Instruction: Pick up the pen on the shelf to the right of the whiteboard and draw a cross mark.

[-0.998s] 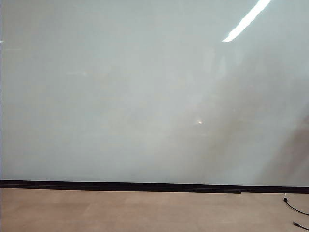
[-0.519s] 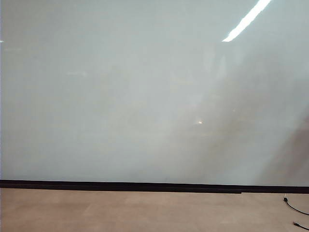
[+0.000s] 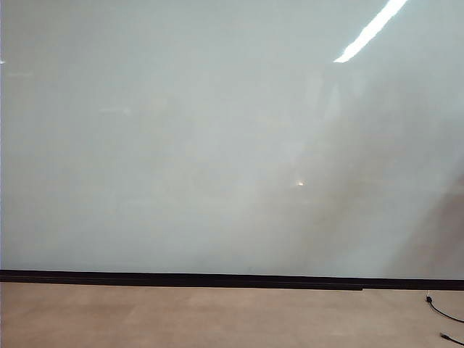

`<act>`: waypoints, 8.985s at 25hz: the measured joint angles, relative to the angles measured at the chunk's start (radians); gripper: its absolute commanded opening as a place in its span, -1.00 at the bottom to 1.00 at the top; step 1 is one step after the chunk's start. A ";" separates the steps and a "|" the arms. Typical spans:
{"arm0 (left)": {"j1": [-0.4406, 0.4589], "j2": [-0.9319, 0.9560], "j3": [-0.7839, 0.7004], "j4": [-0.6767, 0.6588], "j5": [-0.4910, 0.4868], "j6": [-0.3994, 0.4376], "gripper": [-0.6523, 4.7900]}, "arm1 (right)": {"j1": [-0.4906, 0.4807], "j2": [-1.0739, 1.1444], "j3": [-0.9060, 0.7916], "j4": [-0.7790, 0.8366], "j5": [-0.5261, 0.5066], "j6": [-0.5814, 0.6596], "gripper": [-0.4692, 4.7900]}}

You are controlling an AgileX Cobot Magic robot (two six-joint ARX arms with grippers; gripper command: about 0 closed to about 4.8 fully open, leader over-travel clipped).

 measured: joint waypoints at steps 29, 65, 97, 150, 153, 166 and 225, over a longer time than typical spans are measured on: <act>0.000 0.000 0.000 0.000 0.000 0.000 -0.78 | 0.001 0.034 0.029 0.000 -0.033 0.000 -0.02; 0.000 0.000 0.000 0.000 0.000 0.000 -0.78 | -0.001 0.034 0.035 0.001 -0.034 0.001 -0.68; 0.000 0.000 0.000 0.000 0.000 0.000 -0.78 | 0.020 -0.193 -0.139 -0.001 0.352 0.020 -0.84; 0.000 0.000 0.000 0.000 0.000 0.000 -0.78 | 0.986 -0.290 -0.175 -0.003 0.435 0.366 -0.84; 0.000 0.000 0.000 0.000 0.000 0.000 -0.78 | 1.011 -0.290 -0.175 -0.003 0.458 0.397 -0.84; 0.000 0.000 0.000 0.000 0.000 0.000 -0.78 | 1.048 -0.290 -0.175 -0.003 0.595 0.412 -0.84; 0.000 0.000 0.000 0.000 0.000 0.000 -0.78 | 1.017 -0.290 -0.290 -0.026 0.857 0.359 -0.84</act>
